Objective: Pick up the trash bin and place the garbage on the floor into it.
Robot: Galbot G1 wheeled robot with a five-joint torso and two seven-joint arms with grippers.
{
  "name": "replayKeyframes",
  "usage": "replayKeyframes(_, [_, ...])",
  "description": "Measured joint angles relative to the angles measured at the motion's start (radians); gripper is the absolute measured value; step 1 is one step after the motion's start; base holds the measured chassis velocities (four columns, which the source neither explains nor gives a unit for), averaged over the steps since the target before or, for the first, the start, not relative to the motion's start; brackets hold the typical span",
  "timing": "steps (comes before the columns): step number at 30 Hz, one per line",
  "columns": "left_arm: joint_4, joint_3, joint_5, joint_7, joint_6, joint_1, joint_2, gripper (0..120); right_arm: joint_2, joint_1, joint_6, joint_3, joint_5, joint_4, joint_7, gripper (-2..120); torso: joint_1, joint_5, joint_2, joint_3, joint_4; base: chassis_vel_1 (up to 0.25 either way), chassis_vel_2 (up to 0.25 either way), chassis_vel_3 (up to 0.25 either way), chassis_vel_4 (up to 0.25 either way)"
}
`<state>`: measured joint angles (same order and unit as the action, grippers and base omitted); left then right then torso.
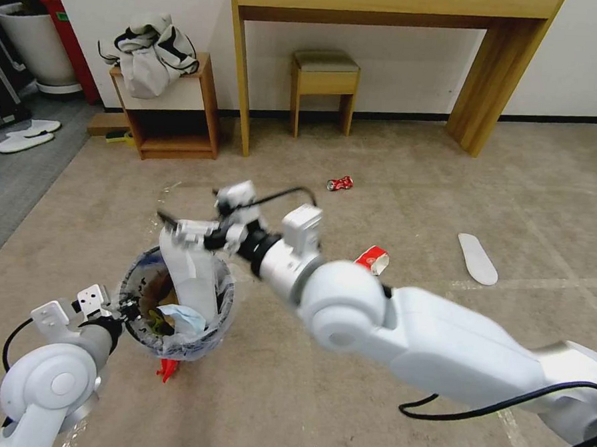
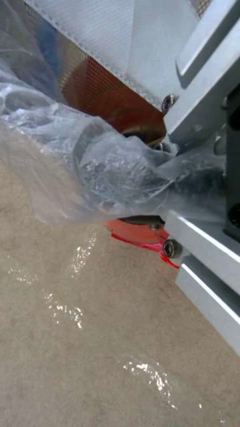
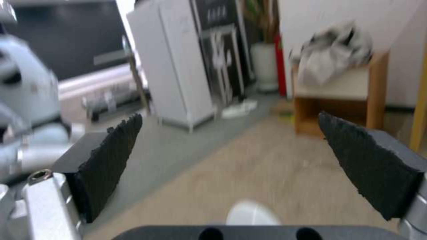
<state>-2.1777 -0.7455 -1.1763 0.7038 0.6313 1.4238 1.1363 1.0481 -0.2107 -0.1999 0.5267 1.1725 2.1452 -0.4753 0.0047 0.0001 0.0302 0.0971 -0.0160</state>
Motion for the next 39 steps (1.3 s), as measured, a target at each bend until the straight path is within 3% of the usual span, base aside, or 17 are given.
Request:
replayKeyframes(4, [-0.005, -0.007, 0.013, -0.004, -0.001, 0.008, 0.0, 0, -0.048, -0.032, 0.078, -0.08, -0.041, 0.002, 0.042, 100, 0.0, 0.0, 0.0, 0.0, 0.0001, 0.0, 0.0, 0.0, 0.0])
replayKeyframes(7, [-0.01, -0.021, 0.042, -0.017, -0.006, 0.018, 0.0, 0, -0.113, -0.122, 0.187, -0.214, -0.145, -0.029, 0.128, 100, 0.0, 0.0001, 0.0, 0.0, 0.0, 0.0, 0.0, 0.0, 0.0])
replayKeyframes(10, [-0.011, -0.025, 0.053, -0.019, -0.01, 0.021, 0.001, 0, -0.134, -0.168, 0.229, -0.278, -0.189, -0.045, 0.156, 100, 0.0, 0.0002, 0.0, 0.0, 0.0, 0.0, 0.0, 0.0, 0.0])
replayKeyframes(12, [-0.023, -0.035, 0.089, -0.036, -0.02, 0.03, 0.007, 0, -0.161, -0.261, 0.284, -0.435, -0.259, -0.071, 0.177, 100, 0.0, 0.0001, 0.0, 0.0, 0.0001, 0.0, 0.0, 0.0, 0.0])
replayKeyframes(17, [-0.04, -0.04, 0.117, -0.054, -0.024, 0.04, 0.013, 0, -0.196, -0.418, 0.316, -0.698, -0.36, -0.089, 0.197, 100, 0.0, 0.0001, 0.0, 0.0, 0.0, 0.0, 0.0, 0.0, 0.0])
replayKeyframes(18, [-0.04, -0.04, 0.117, -0.054, -0.024, 0.04, 0.013, 0, -0.196, -0.418, 0.316, -0.698, -0.36, -0.089, 0.197, 100, 0.0, 0.0001, 0.0, 0.0, 0.0, 0.0, 0.0, 0.0, 0.0])
replayKeyframes(21, [-0.052, -0.047, 0.148, -0.087, -0.027, 0.052, 0.023, 0, -0.209, -0.635, 0.333, -0.919, -0.464, -0.084, 0.208, 100, 0.0, 0.0003, 0.0, 0.0, -0.0003, 0.0, 0.0, 0.0, 0.0])
replayKeyframes(26, [-0.076, -0.073, 0.174, -0.111, -0.026, 0.074, 0.03, 0, -0.18, -0.821, 0.357, -1.076, -0.575, -0.052, 0.209, 100, 0.0, -0.0002, 0.0, 0.0, -0.0001, 0.0, 0.0, 0.0, 0.0])
replayKeyframes(39, [-0.146, -0.142, 0.195, -0.151, -0.033, 0.128, 0.046, 0, -0.087, -1.061, 0.41, -1.129, -0.7, -0.037, 0.21, 99, 0.0, -0.0001, 0.0, 0.0, 0.0, 0.0, 0.0, 0.0, 0.0])
